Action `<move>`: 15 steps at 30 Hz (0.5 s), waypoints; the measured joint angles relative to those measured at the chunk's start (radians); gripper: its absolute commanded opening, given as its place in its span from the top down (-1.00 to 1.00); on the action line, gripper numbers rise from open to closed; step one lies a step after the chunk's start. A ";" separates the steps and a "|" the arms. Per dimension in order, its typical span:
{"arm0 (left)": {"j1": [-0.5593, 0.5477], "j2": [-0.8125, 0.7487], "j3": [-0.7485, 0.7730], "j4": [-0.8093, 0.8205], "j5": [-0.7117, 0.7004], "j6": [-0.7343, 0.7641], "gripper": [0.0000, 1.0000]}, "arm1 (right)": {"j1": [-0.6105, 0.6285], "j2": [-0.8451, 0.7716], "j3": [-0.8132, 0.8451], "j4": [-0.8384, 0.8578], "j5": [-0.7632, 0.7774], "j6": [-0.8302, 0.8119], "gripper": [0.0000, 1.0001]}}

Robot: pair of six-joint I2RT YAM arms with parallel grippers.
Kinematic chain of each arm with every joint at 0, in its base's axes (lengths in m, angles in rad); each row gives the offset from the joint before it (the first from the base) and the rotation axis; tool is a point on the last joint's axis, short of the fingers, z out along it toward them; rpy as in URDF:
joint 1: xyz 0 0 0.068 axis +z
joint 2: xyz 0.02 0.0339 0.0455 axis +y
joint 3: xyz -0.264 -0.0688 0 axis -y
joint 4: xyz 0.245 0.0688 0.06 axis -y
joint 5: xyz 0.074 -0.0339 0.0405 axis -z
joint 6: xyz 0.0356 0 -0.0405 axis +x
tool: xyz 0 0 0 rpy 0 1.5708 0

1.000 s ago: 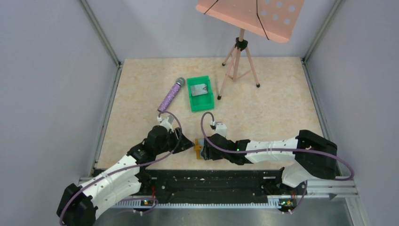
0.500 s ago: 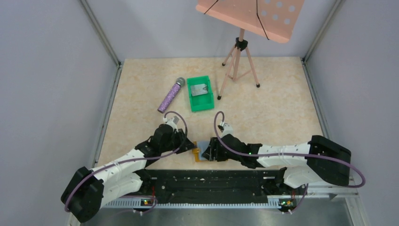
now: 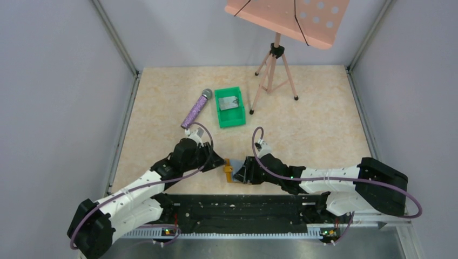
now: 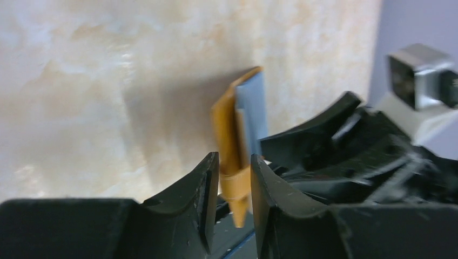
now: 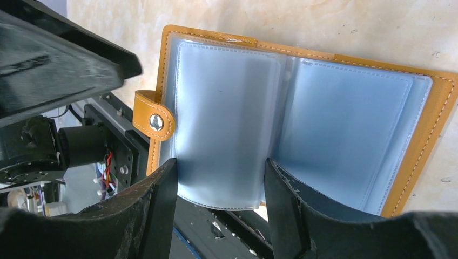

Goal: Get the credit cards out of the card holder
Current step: Remove the credit card from the card holder.

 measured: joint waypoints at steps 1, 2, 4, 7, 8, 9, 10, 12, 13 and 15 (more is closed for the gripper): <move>0.000 -0.011 0.004 0.011 0.010 -0.007 0.37 | 0.000 0.000 0.000 0.000 0.000 0.000 -0.03; 0.000 -0.020 0.005 0.037 0.025 -0.019 0.39 | 0.000 0.000 0.000 0.000 0.000 0.000 -0.03; -0.002 -0.016 0.002 0.087 0.059 -0.040 0.43 | 0.000 0.000 0.000 0.000 0.000 0.000 -0.03; -0.005 0.013 -0.005 0.154 0.105 -0.062 0.46 | 0.000 0.000 0.002 -0.001 0.000 -0.001 -0.03; -0.006 0.022 -0.006 0.166 0.113 -0.066 0.49 | 0.000 0.000 0.002 -0.001 0.000 0.000 -0.02; -0.008 0.029 -0.009 0.179 0.119 -0.068 0.51 | 0.000 0.000 0.002 -0.001 0.000 -0.001 -0.02; -0.010 0.033 -0.014 0.192 0.123 -0.072 0.55 | 0.000 0.000 0.002 -0.002 0.000 -0.001 -0.02; -0.012 0.037 -0.029 0.217 0.129 -0.075 0.61 | 0.000 0.000 0.002 -0.005 0.000 -0.001 -0.02; -0.012 0.040 -0.037 0.228 0.129 -0.075 0.64 | 0.000 0.000 0.003 -0.007 0.001 -0.001 -0.02; -0.012 0.055 -0.048 0.243 0.129 -0.074 0.68 | 0.000 0.001 0.007 -0.016 0.001 -0.003 -0.01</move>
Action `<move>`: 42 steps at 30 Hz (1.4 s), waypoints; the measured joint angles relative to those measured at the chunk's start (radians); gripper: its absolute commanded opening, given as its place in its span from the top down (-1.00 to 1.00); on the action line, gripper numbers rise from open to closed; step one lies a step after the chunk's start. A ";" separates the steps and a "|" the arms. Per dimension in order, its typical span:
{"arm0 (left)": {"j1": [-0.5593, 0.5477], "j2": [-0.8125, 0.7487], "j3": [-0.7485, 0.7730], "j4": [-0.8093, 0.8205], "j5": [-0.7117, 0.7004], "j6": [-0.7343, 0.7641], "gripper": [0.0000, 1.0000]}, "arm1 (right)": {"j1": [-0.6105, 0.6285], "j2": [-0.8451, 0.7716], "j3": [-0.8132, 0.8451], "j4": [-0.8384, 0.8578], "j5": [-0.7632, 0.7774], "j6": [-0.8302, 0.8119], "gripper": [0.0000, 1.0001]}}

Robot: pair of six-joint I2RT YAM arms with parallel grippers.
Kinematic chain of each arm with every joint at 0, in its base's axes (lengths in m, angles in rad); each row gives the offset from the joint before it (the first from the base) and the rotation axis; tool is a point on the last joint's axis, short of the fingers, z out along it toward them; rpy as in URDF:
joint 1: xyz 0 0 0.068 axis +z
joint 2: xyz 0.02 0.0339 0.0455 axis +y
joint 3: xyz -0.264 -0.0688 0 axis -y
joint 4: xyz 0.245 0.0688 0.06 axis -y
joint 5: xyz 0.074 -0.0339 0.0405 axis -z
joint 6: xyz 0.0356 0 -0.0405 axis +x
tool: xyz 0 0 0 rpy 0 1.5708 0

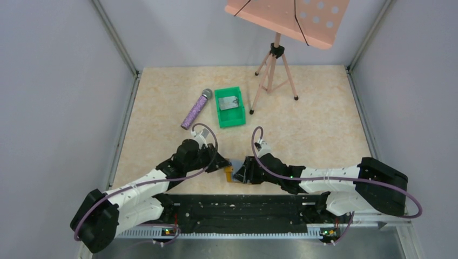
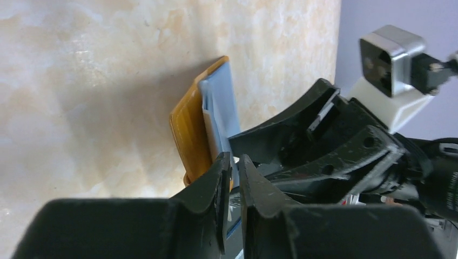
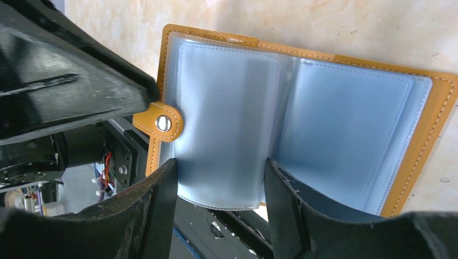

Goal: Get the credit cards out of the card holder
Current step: Remove the credit card from the card holder.

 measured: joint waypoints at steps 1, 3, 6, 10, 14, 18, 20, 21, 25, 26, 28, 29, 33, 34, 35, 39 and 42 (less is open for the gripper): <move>0.000 0.010 -0.005 0.006 0.000 0.001 0.69 | 0.000 0.000 0.002 0.001 0.000 -0.002 -0.01; 0.000 0.041 -0.011 0.014 0.000 0.004 0.70 | 0.000 0.000 0.002 -0.002 0.000 -0.003 -0.02; -0.002 0.094 -0.016 0.019 -0.006 0.017 0.70 | 0.000 0.000 0.002 -0.004 0.001 -0.005 -0.01; -0.002 0.156 -0.018 0.035 -0.008 0.033 0.70 | -0.005 0.000 -0.001 -0.008 0.006 -0.014 0.00; -0.004 0.211 -0.021 0.062 -0.008 0.035 0.70 | -0.005 0.003 -0.001 0.031 0.000 -0.016 0.00; -0.006 0.219 -0.031 0.088 -0.007 0.035 0.70 | -0.005 0.020 -0.001 0.045 -0.008 -0.023 -0.05; -0.007 0.219 -0.032 0.104 -0.003 0.035 0.70 | -0.005 0.027 -0.001 0.044 -0.009 -0.023 -0.13; -0.007 0.219 -0.033 0.115 0.002 0.034 0.70 | -0.005 0.030 -0.001 0.044 -0.011 -0.024 -0.19; -0.009 0.219 -0.044 0.161 0.027 0.023 0.69 | -0.005 0.035 0.008 0.020 -0.012 -0.031 -0.33; -0.010 0.219 -0.046 0.167 0.033 0.022 0.69 | -0.005 0.035 0.016 0.008 -0.012 -0.032 -0.36; -0.012 0.219 -0.047 0.175 0.046 0.018 0.68 | -0.005 0.035 0.037 -0.018 -0.011 -0.035 -0.40; -0.013 0.219 -0.047 0.178 0.050 0.016 0.68 | -0.005 0.035 0.048 -0.028 -0.010 -0.039 -0.42; -0.019 0.223 -0.047 0.195 0.064 0.010 0.68 | -0.005 0.034 0.074 -0.070 -0.002 -0.044 -0.42; -0.023 0.229 -0.047 0.200 0.069 0.007 0.68 | -0.005 0.032 0.074 -0.079 0.001 -0.046 -0.40; -0.026 0.238 -0.047 0.208 0.071 0.005 0.68 | -0.005 0.031 0.075 -0.096 0.005 -0.048 -0.39; -0.043 0.295 -0.046 0.241 0.079 -0.006 0.68 | -0.005 0.004 0.080 -0.165 0.029 -0.055 -0.29; -0.060 0.336 -0.034 0.251 0.084 -0.009 0.67 | -0.005 -0.047 0.080 -0.218 0.056 -0.071 -0.22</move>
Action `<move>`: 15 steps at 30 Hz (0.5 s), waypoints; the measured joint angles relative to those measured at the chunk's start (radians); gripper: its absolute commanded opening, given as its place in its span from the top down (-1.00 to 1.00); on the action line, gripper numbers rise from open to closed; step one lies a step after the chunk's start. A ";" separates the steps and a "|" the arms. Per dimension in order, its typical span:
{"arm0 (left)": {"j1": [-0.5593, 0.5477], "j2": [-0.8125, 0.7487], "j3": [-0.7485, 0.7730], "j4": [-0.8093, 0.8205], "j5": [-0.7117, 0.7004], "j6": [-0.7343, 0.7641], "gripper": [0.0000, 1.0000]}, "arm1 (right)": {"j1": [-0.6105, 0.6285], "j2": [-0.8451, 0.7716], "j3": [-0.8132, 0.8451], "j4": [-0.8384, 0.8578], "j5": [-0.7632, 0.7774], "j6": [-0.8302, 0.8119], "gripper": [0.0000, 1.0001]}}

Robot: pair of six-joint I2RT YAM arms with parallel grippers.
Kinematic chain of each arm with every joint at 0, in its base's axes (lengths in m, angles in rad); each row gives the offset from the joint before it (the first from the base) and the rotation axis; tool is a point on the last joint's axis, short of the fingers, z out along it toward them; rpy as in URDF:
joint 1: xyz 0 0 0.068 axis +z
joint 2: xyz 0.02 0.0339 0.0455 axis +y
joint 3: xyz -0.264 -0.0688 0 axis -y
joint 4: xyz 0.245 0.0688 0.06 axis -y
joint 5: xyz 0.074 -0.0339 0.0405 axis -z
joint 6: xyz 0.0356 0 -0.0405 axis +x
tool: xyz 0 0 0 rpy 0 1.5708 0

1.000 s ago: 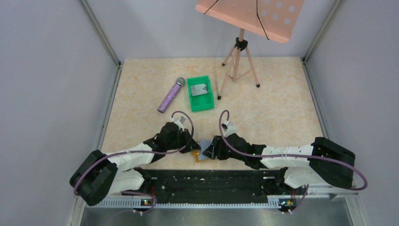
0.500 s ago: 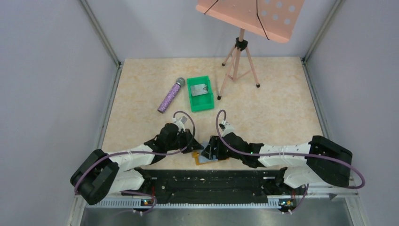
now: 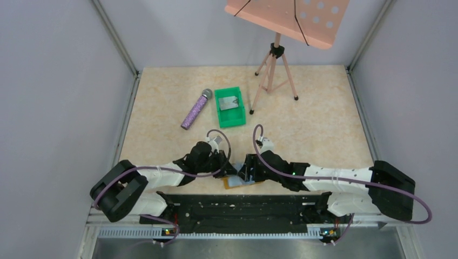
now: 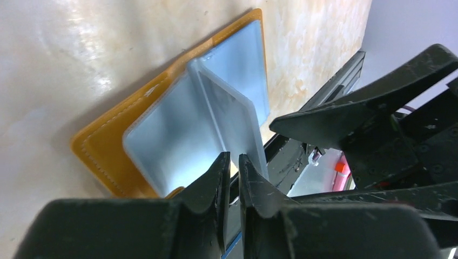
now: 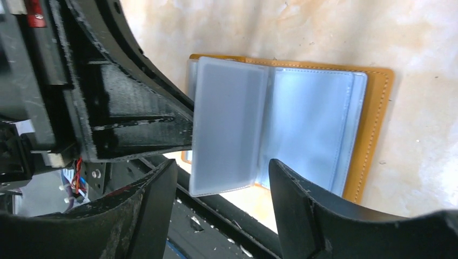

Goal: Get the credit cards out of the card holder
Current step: Remove the credit card from the card holder.

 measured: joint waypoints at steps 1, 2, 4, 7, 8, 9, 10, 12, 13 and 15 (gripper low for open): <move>-0.006 0.011 0.008 0.002 0.001 -0.002 0.66 | 0.000 -0.018 0.000 -0.015 0.008 -0.005 -0.19; -0.011 0.021 0.018 0.003 0.003 -0.002 0.66 | 0.000 -0.035 0.001 -0.028 0.017 -0.010 -0.17; -0.018 0.034 0.037 0.011 0.003 -0.002 0.66 | 0.000 -0.066 0.006 -0.061 0.037 -0.019 -0.13; -0.027 0.045 0.064 0.026 0.004 -0.002 0.66 | 0.000 -0.093 0.006 -0.089 0.056 -0.027 -0.09; -0.029 0.050 0.072 0.029 0.004 -0.002 0.66 | 0.000 -0.101 0.006 -0.099 0.061 -0.030 -0.06; -0.031 0.054 0.078 0.032 0.004 -0.002 0.66 | 0.000 -0.108 0.006 -0.108 0.066 -0.032 -0.05; -0.032 0.060 0.084 0.032 0.004 -0.002 0.66 | 0.000 -0.114 0.006 -0.115 0.070 -0.034 -0.03; -0.034 0.067 0.089 0.032 0.002 -0.002 0.66 | 0.000 -0.124 0.006 -0.123 0.076 -0.040 -0.01; -0.035 0.069 0.089 0.030 0.001 -0.002 0.66 | 0.000 -0.127 0.006 -0.126 0.080 -0.043 0.00; -0.036 0.069 0.089 0.020 -0.007 0.000 0.66 | 0.000 -0.130 0.006 -0.139 0.090 -0.048 0.01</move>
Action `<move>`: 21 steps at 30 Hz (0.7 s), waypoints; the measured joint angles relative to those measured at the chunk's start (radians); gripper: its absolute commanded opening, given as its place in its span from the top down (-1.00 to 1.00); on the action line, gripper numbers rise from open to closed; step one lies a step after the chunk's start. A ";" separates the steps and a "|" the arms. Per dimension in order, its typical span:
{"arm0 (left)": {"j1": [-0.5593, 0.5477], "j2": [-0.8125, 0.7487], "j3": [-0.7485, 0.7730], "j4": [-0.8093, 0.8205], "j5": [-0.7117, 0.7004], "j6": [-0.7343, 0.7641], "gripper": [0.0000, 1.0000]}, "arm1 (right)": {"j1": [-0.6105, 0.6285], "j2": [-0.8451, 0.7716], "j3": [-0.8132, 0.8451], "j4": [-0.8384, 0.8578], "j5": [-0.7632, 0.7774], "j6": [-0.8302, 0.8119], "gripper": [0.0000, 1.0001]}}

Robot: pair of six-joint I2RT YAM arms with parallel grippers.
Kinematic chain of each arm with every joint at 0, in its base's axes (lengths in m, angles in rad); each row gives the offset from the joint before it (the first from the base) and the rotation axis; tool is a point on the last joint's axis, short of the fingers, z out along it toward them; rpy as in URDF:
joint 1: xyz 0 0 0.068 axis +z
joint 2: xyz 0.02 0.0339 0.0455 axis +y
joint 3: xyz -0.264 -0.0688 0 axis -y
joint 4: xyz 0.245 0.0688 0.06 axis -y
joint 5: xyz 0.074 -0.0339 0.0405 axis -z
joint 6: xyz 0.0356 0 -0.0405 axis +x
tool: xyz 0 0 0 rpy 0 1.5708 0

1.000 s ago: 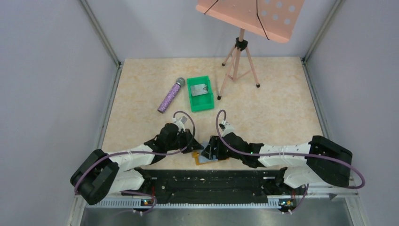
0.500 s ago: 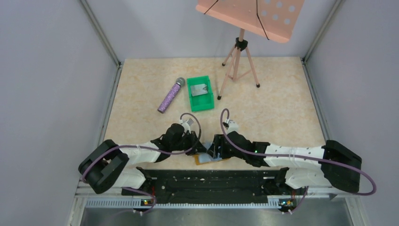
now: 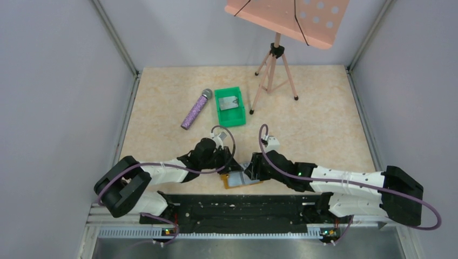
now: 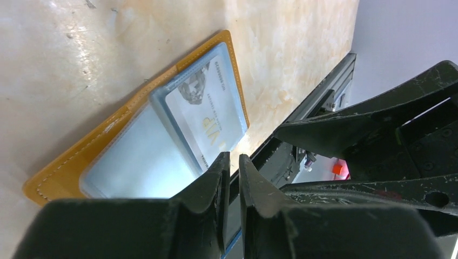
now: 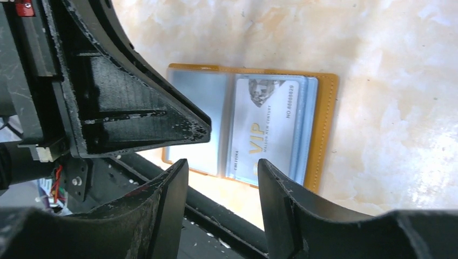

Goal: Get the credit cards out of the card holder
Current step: Remove the credit card from the card holder.

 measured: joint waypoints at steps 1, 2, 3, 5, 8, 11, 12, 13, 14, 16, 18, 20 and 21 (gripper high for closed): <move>0.000 0.000 0.000 -0.005 -0.006 0.002 0.66 | 0.000 0.000 0.000 -0.007 0.006 -0.002 0.01; 0.000 0.000 0.001 -0.012 -0.010 0.005 0.65 | 0.000 0.000 0.000 -0.014 0.011 -0.005 0.01; 0.000 -0.001 0.001 -0.019 -0.017 0.006 0.65 | 0.000 0.000 0.000 -0.022 0.016 -0.008 0.01; 0.000 -0.001 0.001 -0.036 -0.031 0.010 0.63 | 0.000 -0.001 0.000 -0.032 0.023 -0.014 0.01; 0.000 -0.001 0.001 -0.066 -0.051 0.014 0.60 | 0.000 0.000 0.000 -0.037 0.024 -0.036 0.09; 0.000 0.000 0.000 -0.069 -0.062 0.014 0.59 | -0.009 0.011 0.009 -0.038 0.008 -0.066 0.19; 0.000 0.001 0.000 -0.063 -0.063 0.014 0.57 | -0.019 0.020 0.015 -0.033 -0.004 -0.076 0.20; 0.000 0.005 -0.002 -0.051 -0.063 0.014 0.56 | -0.029 0.028 0.019 -0.028 -0.015 -0.085 0.22; 0.000 0.013 -0.004 -0.034 -0.064 0.013 0.55 | -0.044 0.038 0.026 -0.024 -0.030 -0.093 0.24; -0.001 0.029 -0.008 -0.013 -0.068 0.013 0.54 | -0.067 0.053 0.027 -0.011 -0.048 -0.106 0.27; -0.001 0.048 -0.013 0.003 -0.080 0.014 0.51 | -0.094 0.076 0.027 0.002 -0.075 -0.117 0.32; -0.001 0.068 -0.016 0.014 -0.095 0.014 0.47 | -0.124 0.108 0.026 0.029 -0.104 -0.123 0.33; -0.001 0.075 -0.019 0.019 -0.101 0.014 0.44 | -0.136 0.122 0.024 0.041 -0.113 -0.124 0.34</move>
